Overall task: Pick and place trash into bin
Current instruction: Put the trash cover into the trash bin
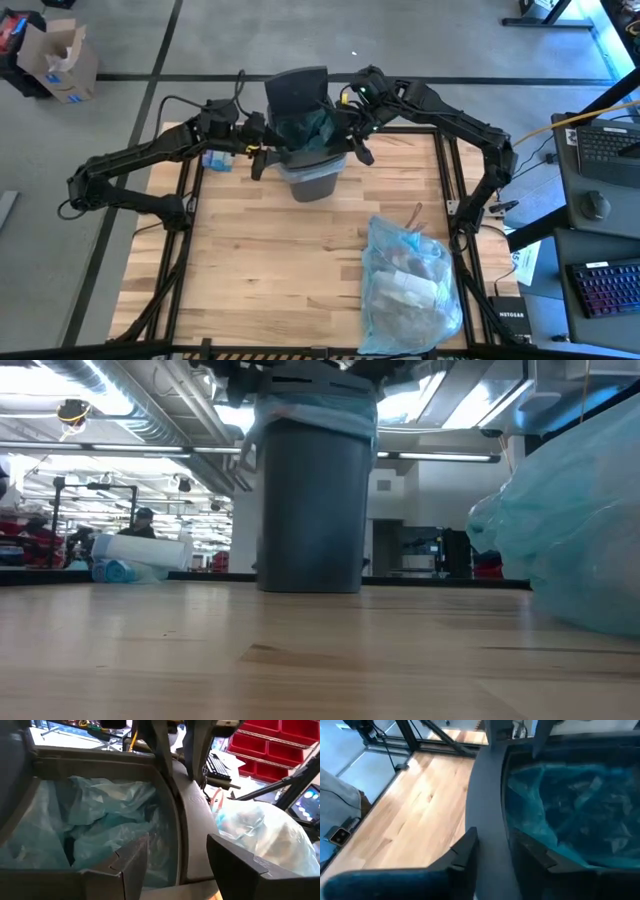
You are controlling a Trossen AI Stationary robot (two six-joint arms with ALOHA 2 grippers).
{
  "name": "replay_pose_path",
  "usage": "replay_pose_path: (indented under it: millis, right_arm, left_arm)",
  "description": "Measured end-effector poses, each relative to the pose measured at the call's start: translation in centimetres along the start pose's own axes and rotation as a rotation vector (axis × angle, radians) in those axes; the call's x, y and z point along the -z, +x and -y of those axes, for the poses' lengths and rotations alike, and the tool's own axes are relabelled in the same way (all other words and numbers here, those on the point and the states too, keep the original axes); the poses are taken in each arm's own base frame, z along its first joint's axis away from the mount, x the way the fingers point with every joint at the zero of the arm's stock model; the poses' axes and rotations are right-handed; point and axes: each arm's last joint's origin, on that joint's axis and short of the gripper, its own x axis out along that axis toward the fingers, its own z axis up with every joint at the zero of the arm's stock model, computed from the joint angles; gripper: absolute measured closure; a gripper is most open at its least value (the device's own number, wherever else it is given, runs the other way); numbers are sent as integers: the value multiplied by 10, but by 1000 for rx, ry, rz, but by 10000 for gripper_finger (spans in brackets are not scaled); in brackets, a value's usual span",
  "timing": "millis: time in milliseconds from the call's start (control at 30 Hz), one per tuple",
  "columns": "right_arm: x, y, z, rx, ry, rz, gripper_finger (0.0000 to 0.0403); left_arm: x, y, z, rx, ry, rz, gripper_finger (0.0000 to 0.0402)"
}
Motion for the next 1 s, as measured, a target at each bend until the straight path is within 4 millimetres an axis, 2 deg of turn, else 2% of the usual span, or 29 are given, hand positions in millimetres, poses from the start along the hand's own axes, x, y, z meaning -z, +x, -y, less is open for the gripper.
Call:
replay_pose_path:
  millis: [167,433,600,800,1000]
  right_arm:
    - [17,13,3,-17,16,-14,337]
    - [25,20,5,-15,16,-19,381]
    - [25,21,6,12,7,-29,388]
    - [25,21,6,32,6,-42,389]
    - [25,21,7,34,13,-38,389]
  left_arm:
    - [4,15,-4,6,-5,-29,208]
    - [11,27,-7,2,39,-92,208]
    - [13,28,-8,-63,97,-115,208]
    - [20,32,-9,-64,109,-109,208]
    - [24,37,-1,-48,131,-80,208]
